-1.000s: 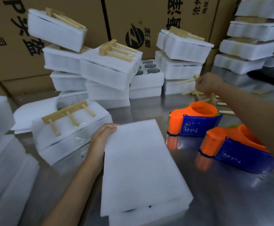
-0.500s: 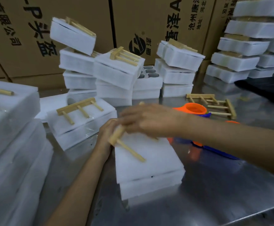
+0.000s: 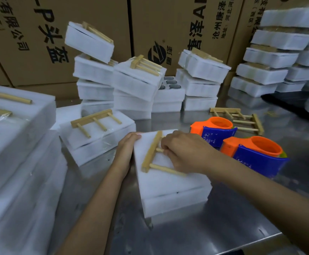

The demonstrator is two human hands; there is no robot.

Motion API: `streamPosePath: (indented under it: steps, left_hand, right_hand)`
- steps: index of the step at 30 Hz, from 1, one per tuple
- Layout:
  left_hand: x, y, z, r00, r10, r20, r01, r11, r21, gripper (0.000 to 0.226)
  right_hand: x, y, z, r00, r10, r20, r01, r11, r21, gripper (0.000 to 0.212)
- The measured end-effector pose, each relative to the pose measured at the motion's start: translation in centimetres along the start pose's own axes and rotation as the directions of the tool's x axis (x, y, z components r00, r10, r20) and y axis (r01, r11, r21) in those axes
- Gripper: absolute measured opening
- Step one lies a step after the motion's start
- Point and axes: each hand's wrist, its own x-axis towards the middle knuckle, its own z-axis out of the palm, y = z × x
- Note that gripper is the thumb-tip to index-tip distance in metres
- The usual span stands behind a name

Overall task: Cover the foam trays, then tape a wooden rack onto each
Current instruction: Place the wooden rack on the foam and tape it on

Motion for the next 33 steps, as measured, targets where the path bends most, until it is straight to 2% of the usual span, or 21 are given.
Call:
streamPosePath:
  steps: [5, 7, 8, 9, 11, 12, 15, 16, 17, 19, 20, 21, 23, 25, 27, 29, 30, 33]
  left_hand:
    - [0.0, 0.0, -0.4, 0.995, -0.016, 0.095, 0.01, 0.999, 0.054, 0.022]
    - [0.1, 0.0, -0.6, 0.995, -0.018, 0.098, 0.013, 0.998, 0.058, 0.022]
    - [0.1, 0.0, -0.6, 0.995, -0.02, 0.098, 0.014, 0.998, 0.062, 0.022]
    - [0.1, 0.1, -0.5, 0.995, -0.025, 0.093, 0.018, 0.997, 0.072, 0.023]
    - [0.0, 0.2, -0.4, 0.996, -0.045, 0.076, 0.038, 0.995, 0.09, 0.026]
    - [-0.2, 0.2, -0.3, 0.996, -0.054, 0.066, 0.048, 0.995, 0.092, 0.03]
    - [-0.4, 0.4, -0.1, 0.997, -0.07, 0.031, 0.068, 0.996, 0.061, 0.029]
    - [-0.4, 0.4, 0.0, 0.997, -0.078, 0.014, 0.077, 0.996, 0.032, 0.025]
    - [-0.4, 0.5, 0.0, 0.996, -0.083, -0.009, 0.083, 0.997, 0.0, 0.021]
    - [-0.3, 0.9, -0.3, 0.993, -0.097, -0.06, 0.094, 0.994, -0.056, 0.022]
    - [-0.4, 1.0, -0.7, 0.992, -0.107, -0.071, 0.102, 0.992, -0.069, 0.023]
    - [-0.5, 1.0, -1.0, 0.991, -0.114, -0.066, 0.109, 0.991, -0.073, 0.024]
    - [-1.0, 1.2, -1.4, 0.992, -0.12, -0.038, 0.117, 0.99, -0.074, 0.026]
    - [-1.4, 1.4, -1.3, 0.992, -0.125, -0.033, 0.122, 0.99, -0.075, 0.026]
    - [-1.6, 1.7, -1.0, 0.991, -0.128, -0.039, 0.125, 0.99, -0.07, 0.03]
    - [-1.7, 1.9, -1.0, 0.989, -0.145, -0.032, 0.143, 0.988, -0.055, 0.034]
    - [-1.7, 1.9, -1.1, 0.987, -0.156, -0.023, 0.155, 0.987, -0.05, 0.032]
    - [-1.4, 1.7, -1.4, 0.985, -0.17, -0.008, 0.169, 0.983, -0.067, 0.021]
  right_hand:
    - [0.0, 0.7, 1.1, 0.999, 0.006, -0.046, 0.004, 0.976, 0.219, 0.022]
    - [-0.4, 1.2, 2.0, 0.993, 0.086, -0.077, -0.053, 0.932, 0.358, 0.021]
    - [-0.7, 1.3, 2.6, 0.982, 0.158, -0.099, -0.093, 0.875, 0.475, 0.023]
    - [-1.1, 1.2, 3.2, 0.961, 0.256, -0.103, -0.137, 0.768, 0.625, 0.029]
    - [-1.8, 1.1, 4.2, 0.889, 0.459, 0.002, -0.229, 0.439, 0.869, 0.045]
    - [-2.0, 1.1, 4.6, 0.853, 0.514, 0.091, -0.278, 0.302, 0.912, 0.053]
    - [-2.1, 0.8, 5.2, 0.766, 0.545, 0.34, -0.374, -0.052, 0.926, 0.07]
    - [-2.1, 0.6, 5.2, 0.742, 0.55, 0.383, -0.369, -0.141, 0.919, 0.072]
    - [-2.0, 0.3, 5.4, 0.737, 0.548, 0.396, -0.369, -0.165, 0.915, 0.074]
    - [-2.1, -0.6, 5.9, 0.78, 0.499, 0.377, -0.374, -0.111, 0.921, 0.076]
    - [-2.1, -0.9, 6.1, 0.796, 0.491, 0.354, -0.368, -0.073, 0.927, 0.07]
    - [-2.1, -0.8, 6.0, 0.801, 0.513, 0.308, -0.342, -0.029, 0.939, 0.055]
    - [-1.6, 0.7, 5.0, 0.765, 0.636, 0.102, -0.275, 0.18, 0.945, 0.026]
    - [-0.9, 4.0, 3.3, 0.692, 0.714, -0.105, -0.328, 0.441, 0.836, 0.03]
    - [-0.4, 7.7, 1.3, 0.679, 0.726, -0.11, -0.496, 0.564, 0.66, 0.034]
    - [-1.0, 10.8, 0.0, 0.67, 0.742, -0.005, -0.654, 0.594, 0.468, 0.031]
    - [-1.8, 11.9, -0.2, 0.637, 0.771, 0.013, -0.72, 0.589, 0.367, 0.038]
    - [-5.8, 13.0, 1.4, 0.467, 0.87, -0.155, -0.862, 0.487, 0.14, 0.051]
